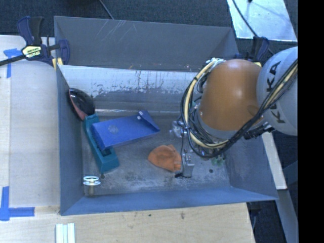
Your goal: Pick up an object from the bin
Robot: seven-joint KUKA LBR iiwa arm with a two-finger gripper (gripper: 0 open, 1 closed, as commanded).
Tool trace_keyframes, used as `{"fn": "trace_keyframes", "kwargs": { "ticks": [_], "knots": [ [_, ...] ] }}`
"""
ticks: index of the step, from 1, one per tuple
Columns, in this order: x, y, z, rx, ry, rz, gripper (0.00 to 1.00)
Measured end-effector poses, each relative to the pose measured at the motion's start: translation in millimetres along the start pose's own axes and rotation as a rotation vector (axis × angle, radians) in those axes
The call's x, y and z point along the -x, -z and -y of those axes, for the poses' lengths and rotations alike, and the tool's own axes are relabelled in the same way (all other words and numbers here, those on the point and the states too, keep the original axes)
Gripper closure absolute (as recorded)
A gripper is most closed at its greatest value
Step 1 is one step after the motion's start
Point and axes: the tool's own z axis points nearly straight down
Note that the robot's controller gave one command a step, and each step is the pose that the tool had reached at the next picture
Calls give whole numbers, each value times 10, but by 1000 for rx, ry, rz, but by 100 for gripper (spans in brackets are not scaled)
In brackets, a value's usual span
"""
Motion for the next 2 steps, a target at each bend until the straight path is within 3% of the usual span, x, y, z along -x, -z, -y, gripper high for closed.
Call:
{"fn": "trace_keyframes", "kwargs": {
  "ticks": [1,2],
  "knots": [
    [18,42,2,1,-2,9,0],
    [189,-746,197,1,-64,13,0]
  ]
}}
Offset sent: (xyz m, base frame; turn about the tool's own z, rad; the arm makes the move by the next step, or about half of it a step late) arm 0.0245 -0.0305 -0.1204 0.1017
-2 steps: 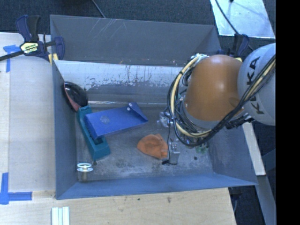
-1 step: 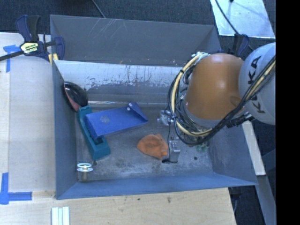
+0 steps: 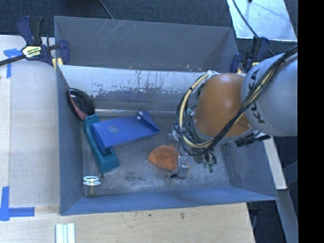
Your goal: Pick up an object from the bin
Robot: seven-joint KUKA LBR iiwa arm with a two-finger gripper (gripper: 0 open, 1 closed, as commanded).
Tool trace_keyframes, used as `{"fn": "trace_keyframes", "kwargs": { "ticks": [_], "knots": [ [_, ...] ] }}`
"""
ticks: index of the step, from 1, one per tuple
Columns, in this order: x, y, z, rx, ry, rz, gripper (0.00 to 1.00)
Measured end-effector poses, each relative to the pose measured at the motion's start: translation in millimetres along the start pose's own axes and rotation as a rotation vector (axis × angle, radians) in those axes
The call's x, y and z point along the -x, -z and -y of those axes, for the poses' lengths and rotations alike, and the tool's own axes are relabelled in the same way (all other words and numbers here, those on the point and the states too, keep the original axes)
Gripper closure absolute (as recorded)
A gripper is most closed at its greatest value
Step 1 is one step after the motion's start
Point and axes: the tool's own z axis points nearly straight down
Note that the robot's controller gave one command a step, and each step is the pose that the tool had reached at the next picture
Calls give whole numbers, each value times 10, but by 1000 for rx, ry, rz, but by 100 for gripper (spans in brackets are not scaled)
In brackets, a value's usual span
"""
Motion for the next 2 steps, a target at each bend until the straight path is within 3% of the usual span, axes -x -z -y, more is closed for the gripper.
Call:
{"fn": "trace_keyframes", "kwargs": {
  "ticks": [1,2],
  "knots": [
    [188,-416,31,-1,-202,-3,0],
    [131,-469,15,-1,-219,-5,0]
  ]
}}
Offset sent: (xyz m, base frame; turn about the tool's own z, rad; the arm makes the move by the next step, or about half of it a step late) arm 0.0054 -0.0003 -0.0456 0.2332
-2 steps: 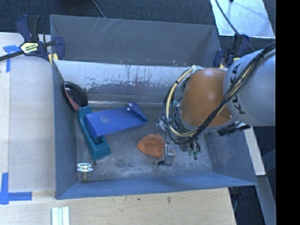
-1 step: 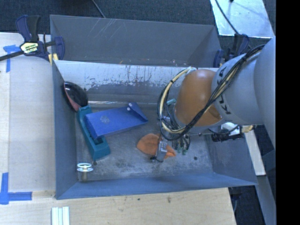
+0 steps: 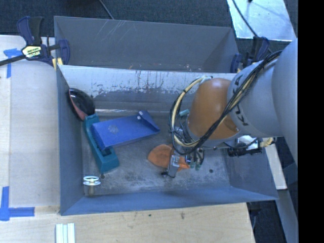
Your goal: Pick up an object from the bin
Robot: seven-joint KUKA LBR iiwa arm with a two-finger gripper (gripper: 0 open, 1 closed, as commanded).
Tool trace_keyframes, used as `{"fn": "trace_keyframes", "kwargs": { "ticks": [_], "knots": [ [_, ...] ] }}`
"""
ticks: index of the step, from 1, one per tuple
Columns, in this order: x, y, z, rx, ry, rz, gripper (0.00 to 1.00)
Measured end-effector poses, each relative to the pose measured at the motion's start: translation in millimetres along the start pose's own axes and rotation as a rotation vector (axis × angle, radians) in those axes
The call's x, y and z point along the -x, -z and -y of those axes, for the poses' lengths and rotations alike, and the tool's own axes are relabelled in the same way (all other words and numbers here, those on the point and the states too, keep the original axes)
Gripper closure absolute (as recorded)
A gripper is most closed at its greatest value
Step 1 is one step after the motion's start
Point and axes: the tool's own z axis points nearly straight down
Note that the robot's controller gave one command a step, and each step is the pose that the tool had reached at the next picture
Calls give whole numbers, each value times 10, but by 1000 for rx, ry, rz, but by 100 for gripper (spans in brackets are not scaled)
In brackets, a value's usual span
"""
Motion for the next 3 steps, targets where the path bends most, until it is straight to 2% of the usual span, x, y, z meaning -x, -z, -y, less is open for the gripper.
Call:
{"fn": "trace_keyframes", "kwargs": {
  "ticks": [1,2,3],
  "knots": [
    [18,28,7,0,8,4,0],
    [13,8,2,1,1,3,100],
    [12,8,2,1,1,3,100]
  ]
}}
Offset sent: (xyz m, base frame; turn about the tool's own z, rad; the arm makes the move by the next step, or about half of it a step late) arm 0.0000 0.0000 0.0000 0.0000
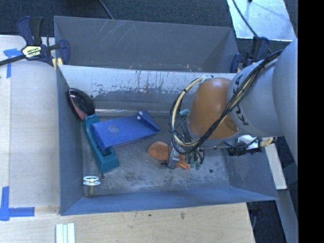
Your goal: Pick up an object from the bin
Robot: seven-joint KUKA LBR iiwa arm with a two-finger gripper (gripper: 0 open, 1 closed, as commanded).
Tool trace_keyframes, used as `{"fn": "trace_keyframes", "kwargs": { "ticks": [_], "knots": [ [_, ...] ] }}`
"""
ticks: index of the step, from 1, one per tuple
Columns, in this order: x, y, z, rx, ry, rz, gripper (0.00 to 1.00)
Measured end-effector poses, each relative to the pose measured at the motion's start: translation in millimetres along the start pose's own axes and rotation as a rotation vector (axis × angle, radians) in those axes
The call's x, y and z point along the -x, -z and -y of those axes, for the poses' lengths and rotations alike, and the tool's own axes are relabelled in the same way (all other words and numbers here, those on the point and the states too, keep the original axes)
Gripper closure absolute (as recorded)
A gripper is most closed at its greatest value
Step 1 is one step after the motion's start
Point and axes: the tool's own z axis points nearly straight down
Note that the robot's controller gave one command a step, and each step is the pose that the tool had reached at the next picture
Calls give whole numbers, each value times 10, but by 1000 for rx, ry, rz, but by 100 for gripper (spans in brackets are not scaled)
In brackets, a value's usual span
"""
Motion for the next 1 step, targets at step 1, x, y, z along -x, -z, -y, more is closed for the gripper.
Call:
{"fn": "trace_keyframes", "kwargs": {
  "ticks": [1],
  "knots": [
    [-1,12,1,0,0,0,100]
  ]
}}
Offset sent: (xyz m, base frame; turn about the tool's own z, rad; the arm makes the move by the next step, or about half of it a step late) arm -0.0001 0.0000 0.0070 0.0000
